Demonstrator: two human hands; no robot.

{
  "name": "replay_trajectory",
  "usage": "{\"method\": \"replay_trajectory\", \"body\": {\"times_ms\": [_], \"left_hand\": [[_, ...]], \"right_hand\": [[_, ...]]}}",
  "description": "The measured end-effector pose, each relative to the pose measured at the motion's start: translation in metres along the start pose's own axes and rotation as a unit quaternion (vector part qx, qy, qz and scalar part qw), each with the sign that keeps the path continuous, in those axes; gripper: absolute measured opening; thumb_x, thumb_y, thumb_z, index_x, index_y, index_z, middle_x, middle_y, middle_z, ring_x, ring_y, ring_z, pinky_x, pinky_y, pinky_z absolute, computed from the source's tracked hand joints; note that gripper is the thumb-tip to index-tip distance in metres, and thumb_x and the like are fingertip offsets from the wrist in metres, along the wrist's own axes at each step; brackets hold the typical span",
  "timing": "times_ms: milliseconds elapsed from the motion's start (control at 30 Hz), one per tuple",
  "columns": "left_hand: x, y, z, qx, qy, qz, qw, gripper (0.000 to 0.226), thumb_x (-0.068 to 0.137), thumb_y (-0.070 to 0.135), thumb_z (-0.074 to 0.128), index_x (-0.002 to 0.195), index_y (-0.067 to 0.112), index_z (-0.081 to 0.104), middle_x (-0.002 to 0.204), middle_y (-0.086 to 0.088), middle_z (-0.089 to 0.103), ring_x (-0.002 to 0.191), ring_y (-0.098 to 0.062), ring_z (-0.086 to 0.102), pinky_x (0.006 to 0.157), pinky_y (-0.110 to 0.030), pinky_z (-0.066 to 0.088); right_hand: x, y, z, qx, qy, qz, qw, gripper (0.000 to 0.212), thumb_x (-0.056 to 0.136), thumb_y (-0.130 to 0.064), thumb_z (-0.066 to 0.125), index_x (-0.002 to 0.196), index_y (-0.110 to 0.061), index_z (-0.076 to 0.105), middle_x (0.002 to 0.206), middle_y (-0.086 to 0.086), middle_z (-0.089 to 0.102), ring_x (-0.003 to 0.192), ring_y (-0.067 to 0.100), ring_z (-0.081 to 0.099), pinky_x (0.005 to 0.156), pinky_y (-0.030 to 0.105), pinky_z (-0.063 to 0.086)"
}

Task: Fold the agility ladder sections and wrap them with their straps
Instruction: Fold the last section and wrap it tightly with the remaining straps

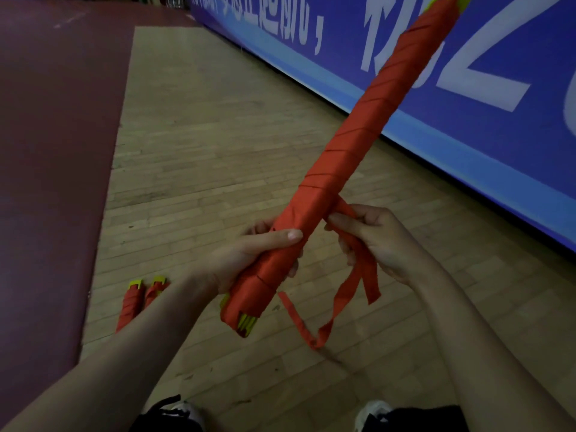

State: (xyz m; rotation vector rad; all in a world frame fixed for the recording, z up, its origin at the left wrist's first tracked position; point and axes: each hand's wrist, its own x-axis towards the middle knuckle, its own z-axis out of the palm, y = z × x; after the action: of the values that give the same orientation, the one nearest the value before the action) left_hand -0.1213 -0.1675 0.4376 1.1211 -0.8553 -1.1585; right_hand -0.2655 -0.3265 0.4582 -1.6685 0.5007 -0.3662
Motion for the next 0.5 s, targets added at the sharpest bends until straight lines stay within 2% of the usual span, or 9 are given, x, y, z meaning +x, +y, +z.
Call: {"method": "replay_trajectory", "body": {"times_ms": [67, 100, 200, 333, 433, 500], "left_hand": [[0.000, 0.000, 0.001, 0.026, 0.026, 0.013, 0.999, 0.021, 0.075, 0.024, 0.074, 0.092, 0.015, 0.065, 0.076, -0.009, 0.062, 0.057, -0.021, 0.062, 0.050, -0.025, 0.050], [0.001, 0.000, 0.002, 0.039, 0.039, 0.015, 0.998, 0.018, 0.078, 0.021, 0.070, 0.094, 0.016, 0.065, 0.076, -0.008, 0.062, 0.058, -0.021, 0.062, 0.051, -0.025, 0.051], [0.003, -0.002, 0.006, 0.078, 0.086, 0.006, 0.993, 0.036, 0.075, 0.018, 0.077, 0.107, 0.012, 0.063, 0.076, -0.007, 0.064, 0.061, -0.023, 0.063, 0.051, -0.027, 0.052], [0.009, -0.010, 0.011, 0.155, 0.159, 0.013, 0.975, 0.050, 0.063, 0.031, 0.080, 0.108, 0.015, 0.063, 0.079, -0.007, 0.068, 0.063, -0.024, 0.066, 0.050, -0.029, 0.052], [0.011, -0.018, 0.011, 0.279, 0.200, 0.046, 0.938, 0.049, 0.065, 0.040, 0.081, 0.105, 0.020, 0.060, 0.082, -0.004, 0.068, 0.066, -0.019, 0.068, 0.056, -0.033, 0.056], [0.012, -0.026, 0.013, 0.398, 0.229, 0.061, 0.886, 0.049, 0.071, 0.045, 0.078, 0.110, 0.024, 0.056, 0.084, 0.001, 0.067, 0.068, -0.016, 0.066, 0.062, -0.037, 0.057]], "right_hand": [[0.000, -0.001, 0.002, -0.043, 0.018, -0.019, 0.999, 0.023, 0.089, -0.029, 0.064, 0.088, -0.007, 0.068, 0.050, 0.003, 0.055, 0.035, 0.013, 0.045, 0.039, 0.020, 0.038], [0.000, -0.002, 0.003, -0.056, 0.023, -0.028, 0.998, 0.023, 0.088, -0.029, 0.065, 0.089, -0.006, 0.068, 0.049, 0.004, 0.054, 0.032, 0.012, 0.043, 0.037, 0.020, 0.035], [-0.001, -0.003, 0.004, -0.078, 0.028, -0.046, 0.995, 0.027, 0.086, -0.030, 0.068, 0.089, -0.003, 0.067, 0.049, 0.003, 0.052, 0.031, 0.010, 0.038, 0.036, 0.020, 0.032], [0.002, 0.001, 0.011, -0.101, 0.059, -0.034, 0.993, 0.053, 0.087, -0.042, 0.063, 0.084, 0.010, 0.060, 0.047, 0.002, 0.049, 0.032, 0.010, 0.037, 0.038, 0.020, 0.031], [0.004, 0.003, 0.018, -0.126, 0.093, -0.012, 0.988, 0.063, 0.087, -0.055, 0.057, 0.074, 0.007, 0.059, 0.048, 0.004, 0.051, 0.034, 0.011, 0.041, 0.041, 0.020, 0.034], [0.004, 0.004, 0.022, -0.153, 0.103, -0.004, 0.983, 0.062, 0.085, -0.060, 0.055, 0.063, -0.002, 0.059, 0.045, 0.000, 0.052, 0.035, 0.009, 0.045, 0.043, 0.018, 0.037]]}}
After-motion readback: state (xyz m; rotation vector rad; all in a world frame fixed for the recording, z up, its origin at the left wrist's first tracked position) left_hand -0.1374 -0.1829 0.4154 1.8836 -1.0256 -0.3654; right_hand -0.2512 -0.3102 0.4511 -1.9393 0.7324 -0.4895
